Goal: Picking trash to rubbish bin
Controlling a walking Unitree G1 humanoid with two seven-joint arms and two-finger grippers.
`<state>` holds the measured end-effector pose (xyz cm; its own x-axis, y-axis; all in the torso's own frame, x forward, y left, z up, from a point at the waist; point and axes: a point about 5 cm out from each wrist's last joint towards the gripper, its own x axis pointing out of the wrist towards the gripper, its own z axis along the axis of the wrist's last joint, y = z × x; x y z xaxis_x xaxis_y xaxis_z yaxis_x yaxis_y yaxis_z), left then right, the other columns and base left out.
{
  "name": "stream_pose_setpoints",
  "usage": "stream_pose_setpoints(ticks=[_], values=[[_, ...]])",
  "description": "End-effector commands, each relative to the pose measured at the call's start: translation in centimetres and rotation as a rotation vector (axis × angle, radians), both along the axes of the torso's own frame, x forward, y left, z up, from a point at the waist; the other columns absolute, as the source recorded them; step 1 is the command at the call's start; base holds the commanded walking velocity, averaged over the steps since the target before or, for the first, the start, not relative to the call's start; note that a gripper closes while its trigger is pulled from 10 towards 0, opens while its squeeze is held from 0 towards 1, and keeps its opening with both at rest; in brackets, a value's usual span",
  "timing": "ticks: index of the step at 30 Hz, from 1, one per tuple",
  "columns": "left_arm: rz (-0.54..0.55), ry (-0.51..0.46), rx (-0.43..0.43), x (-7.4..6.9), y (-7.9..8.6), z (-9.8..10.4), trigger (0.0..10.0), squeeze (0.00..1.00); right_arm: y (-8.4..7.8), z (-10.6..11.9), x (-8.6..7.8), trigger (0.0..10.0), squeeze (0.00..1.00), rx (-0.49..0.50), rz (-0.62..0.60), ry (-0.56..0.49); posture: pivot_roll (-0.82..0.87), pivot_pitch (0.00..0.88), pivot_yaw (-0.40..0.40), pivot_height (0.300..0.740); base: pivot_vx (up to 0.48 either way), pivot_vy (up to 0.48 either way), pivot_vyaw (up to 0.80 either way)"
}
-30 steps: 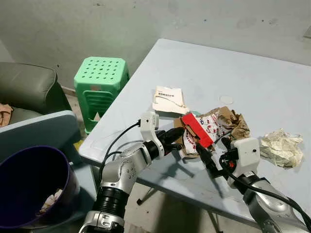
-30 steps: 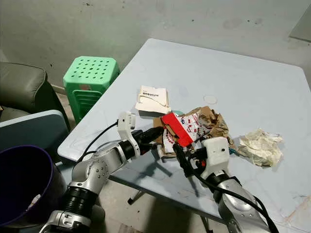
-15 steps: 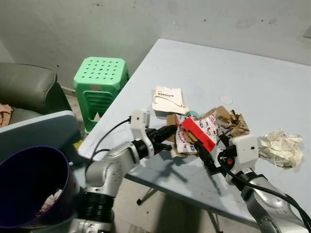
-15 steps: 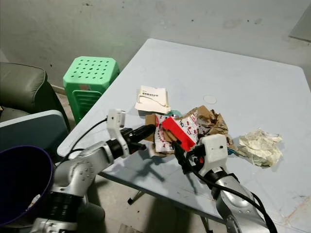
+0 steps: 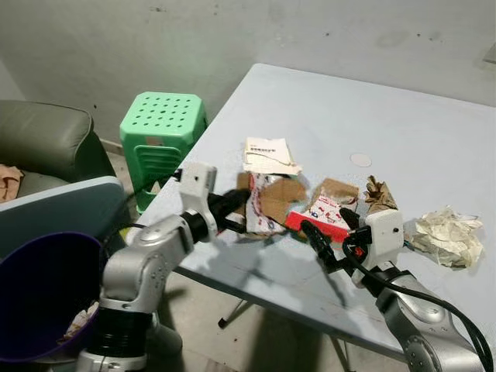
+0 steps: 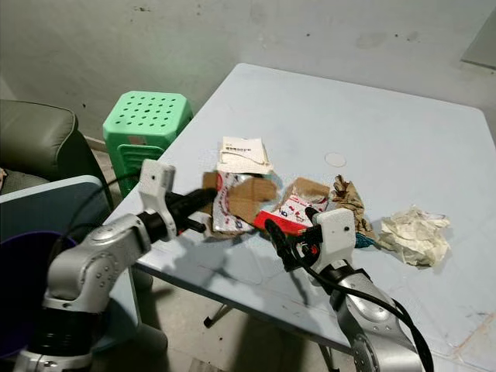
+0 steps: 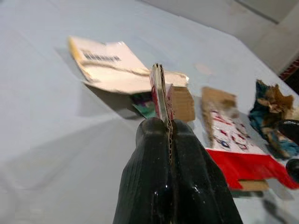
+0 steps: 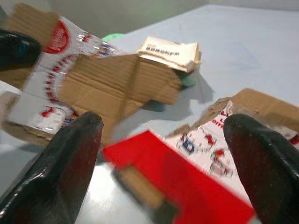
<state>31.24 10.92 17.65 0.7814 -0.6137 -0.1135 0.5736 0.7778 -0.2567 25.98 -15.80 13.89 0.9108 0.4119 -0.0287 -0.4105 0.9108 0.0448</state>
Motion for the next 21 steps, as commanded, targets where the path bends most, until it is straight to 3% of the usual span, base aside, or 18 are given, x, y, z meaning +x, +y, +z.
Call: stream_pose_setpoints(ticks=[1,9,13,16,21], values=[[-0.001,-0.033,0.022,-0.1,0.4,1.0,10.0,0.00,0.1,0.1,0.1,10.0,0.00,0.004,0.016,-0.010,0.04,0.060,-0.062,0.740,0.000,0.000,0.00],[-0.042,-0.097,0.065,-0.4,0.4,1.8,10.0,0.00,0.3,0.1,0.8,10.0,0.00,0.004,0.032,-0.022,0.06,0.036,-0.063,0.740,0.000,0.000,0.00],[-0.003,-0.183,0.111,-0.3,0.4,2.3,10.0,0.00,0.4,0.1,0.9,10.0,0.00,0.005,0.033,-0.030,0.06,0.027,-0.060,0.740,0.000,0.000,0.00],[0.061,-0.364,0.127,-0.6,0.2,3.5,10.0,0.00,0.4,0.2,1.2,10.0,0.00,0.016,0.013,-0.051,0.06,0.026,-0.058,0.740,0.000,0.000,0.00],[0.119,-0.347,0.157,-0.4,-0.4,2.7,10.0,0.00,0.2,0.8,1.5,10.0,0.00,0.049,-0.011,-0.101,0.06,0.016,-0.054,0.740,0.000,0.000,0.00]])
